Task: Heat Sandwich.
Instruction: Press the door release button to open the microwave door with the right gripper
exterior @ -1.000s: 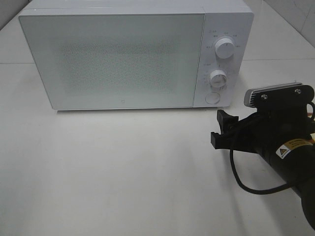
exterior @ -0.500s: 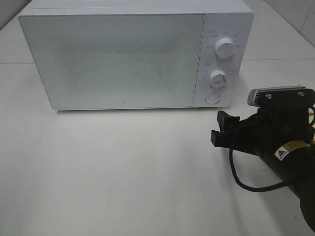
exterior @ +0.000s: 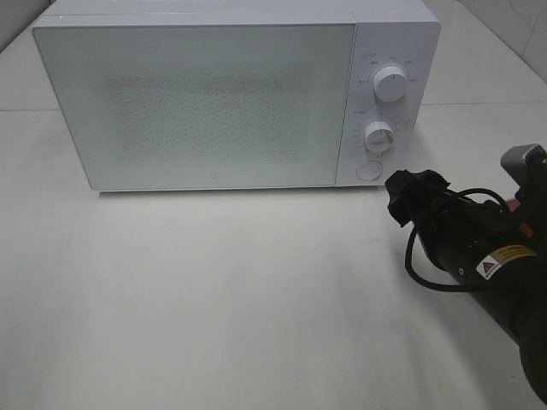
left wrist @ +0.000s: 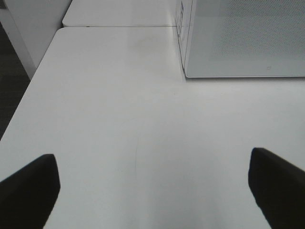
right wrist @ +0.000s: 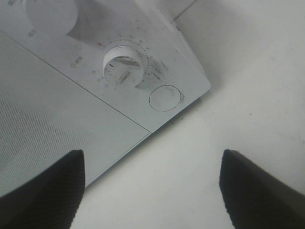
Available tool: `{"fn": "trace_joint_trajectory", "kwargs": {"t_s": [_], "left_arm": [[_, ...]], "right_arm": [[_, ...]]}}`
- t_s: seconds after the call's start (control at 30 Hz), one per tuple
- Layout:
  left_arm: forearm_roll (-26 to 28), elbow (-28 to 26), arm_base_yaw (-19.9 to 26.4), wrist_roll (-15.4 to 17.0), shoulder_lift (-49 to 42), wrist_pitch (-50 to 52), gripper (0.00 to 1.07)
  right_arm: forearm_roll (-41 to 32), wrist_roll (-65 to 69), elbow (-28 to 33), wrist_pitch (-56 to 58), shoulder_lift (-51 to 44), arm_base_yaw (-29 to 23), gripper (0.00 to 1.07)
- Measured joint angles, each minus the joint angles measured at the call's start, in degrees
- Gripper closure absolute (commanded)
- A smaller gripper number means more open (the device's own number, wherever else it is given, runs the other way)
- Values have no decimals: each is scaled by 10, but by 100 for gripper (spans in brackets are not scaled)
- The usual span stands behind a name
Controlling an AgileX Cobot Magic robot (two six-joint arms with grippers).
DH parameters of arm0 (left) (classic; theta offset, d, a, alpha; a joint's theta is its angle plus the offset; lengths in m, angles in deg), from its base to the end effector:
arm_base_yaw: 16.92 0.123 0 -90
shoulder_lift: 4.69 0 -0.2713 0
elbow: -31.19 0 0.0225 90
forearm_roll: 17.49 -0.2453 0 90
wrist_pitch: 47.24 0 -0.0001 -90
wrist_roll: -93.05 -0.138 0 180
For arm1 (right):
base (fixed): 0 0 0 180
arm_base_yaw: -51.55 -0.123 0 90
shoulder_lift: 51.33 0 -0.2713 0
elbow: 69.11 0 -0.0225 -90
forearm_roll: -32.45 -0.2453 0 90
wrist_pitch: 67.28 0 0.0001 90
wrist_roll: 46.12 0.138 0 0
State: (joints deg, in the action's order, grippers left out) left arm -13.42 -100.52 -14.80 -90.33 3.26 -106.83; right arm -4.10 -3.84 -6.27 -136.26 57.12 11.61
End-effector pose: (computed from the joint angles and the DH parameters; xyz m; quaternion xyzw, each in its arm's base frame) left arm 0.0470 -0.0067 0.2556 0.0103 0.8467 -0.0100 0.5319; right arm 0.2448 0.1049 0.1079 0.2862 0.7339 0.2730 0.5522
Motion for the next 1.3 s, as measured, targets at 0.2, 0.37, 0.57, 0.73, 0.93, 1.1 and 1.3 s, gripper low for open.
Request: {"fn": "trace_joint_trajectory", "kwargs": {"t_s": [0.2, 0.37, 0.57, 0.73, 0.93, 1.1, 1.3], "left_arm": [[0, 0, 0, 0, 0, 0, 5], [0, 0, 0, 0, 0, 0, 5], [0, 0, 0, 0, 0, 0, 5], [0, 0, 0, 0, 0, 0, 5], [0, 0, 0, 0, 0, 0, 5], [0, 0, 0, 0, 0, 0, 5], [0, 0, 0, 0, 0, 0, 5]], "right_arm": [[-1, 178, 0, 2, 1, 0, 31], [-1, 300, 0, 2, 1, 0, 34], [-1, 384, 0, 2, 1, 0, 45], [-1, 419, 0, 2, 1, 0, 68], [-1, 426, 0, 2, 1, 0, 107], [-1, 429, 0, 2, 1, 0, 107], [2, 429, 0, 2, 1, 0, 105]]}}
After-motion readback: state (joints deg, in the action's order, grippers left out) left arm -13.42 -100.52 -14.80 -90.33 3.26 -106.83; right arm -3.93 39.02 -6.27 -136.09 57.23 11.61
